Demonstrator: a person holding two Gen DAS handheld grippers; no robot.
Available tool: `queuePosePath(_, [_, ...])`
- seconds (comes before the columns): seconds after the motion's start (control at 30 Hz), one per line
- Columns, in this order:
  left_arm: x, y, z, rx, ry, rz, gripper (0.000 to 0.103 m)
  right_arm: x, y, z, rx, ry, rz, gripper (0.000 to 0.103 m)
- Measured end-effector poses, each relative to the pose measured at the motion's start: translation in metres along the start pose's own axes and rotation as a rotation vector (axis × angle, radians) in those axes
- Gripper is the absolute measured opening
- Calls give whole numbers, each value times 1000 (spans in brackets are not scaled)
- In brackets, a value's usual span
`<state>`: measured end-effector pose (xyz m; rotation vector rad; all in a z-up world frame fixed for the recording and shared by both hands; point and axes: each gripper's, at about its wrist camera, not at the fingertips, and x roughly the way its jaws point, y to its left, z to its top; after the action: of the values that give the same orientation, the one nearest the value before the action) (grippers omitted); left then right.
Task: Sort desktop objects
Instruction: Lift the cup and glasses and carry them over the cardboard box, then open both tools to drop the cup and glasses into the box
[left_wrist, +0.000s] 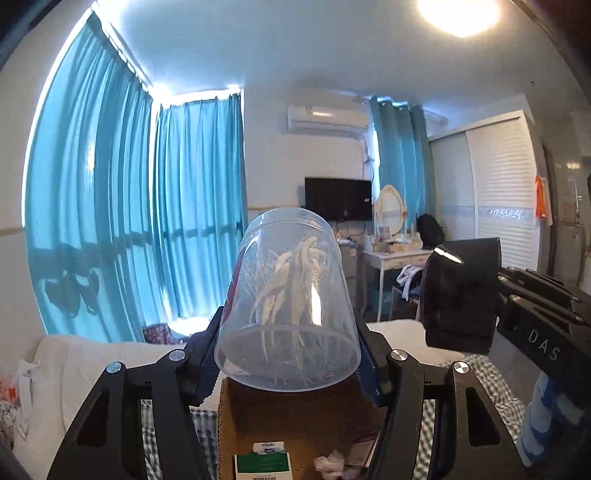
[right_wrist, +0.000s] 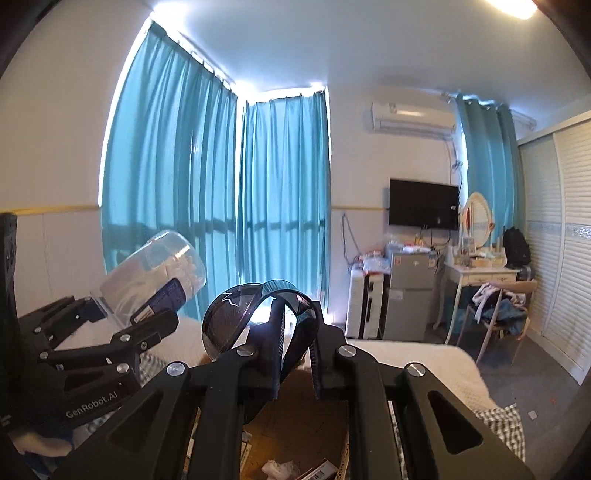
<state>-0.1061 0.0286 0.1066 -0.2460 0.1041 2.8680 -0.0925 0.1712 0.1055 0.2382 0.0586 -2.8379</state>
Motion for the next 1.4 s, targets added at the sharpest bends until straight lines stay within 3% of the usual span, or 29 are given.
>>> queuePosePath(0.3, [70, 12, -48, -22, 96, 17, 62, 82, -16, -56, 39, 157, 17, 12])
queuePosePath(0.47, [107, 16, -76, -56, 194, 1, 62, 120, -24, -87, 48, 260, 22, 12])
queuePosePath(0.87, [153, -4, -132, -56, 421, -37, 63, 158, -30, -125, 36, 430, 12, 12])
queuePosePath(1.07, [173, -3, -158, -32, 537, 4, 63, 167, -37, -139, 46, 492, -6, 13])
queuePosePath(1.27, [170, -6, -156, -40, 541, 5, 66, 162, -41, -137, 53, 503, -18, 13])
queuePosePath(1.33, [165, -4, -150, -37, 524, 17, 75, 159, -43, -134, 60, 503, -24, 18])
queuePosePath(1.4, [161, -1, -143, -45, 505, 21, 76, 151, -45, -130, 67, 493, -23, 18])
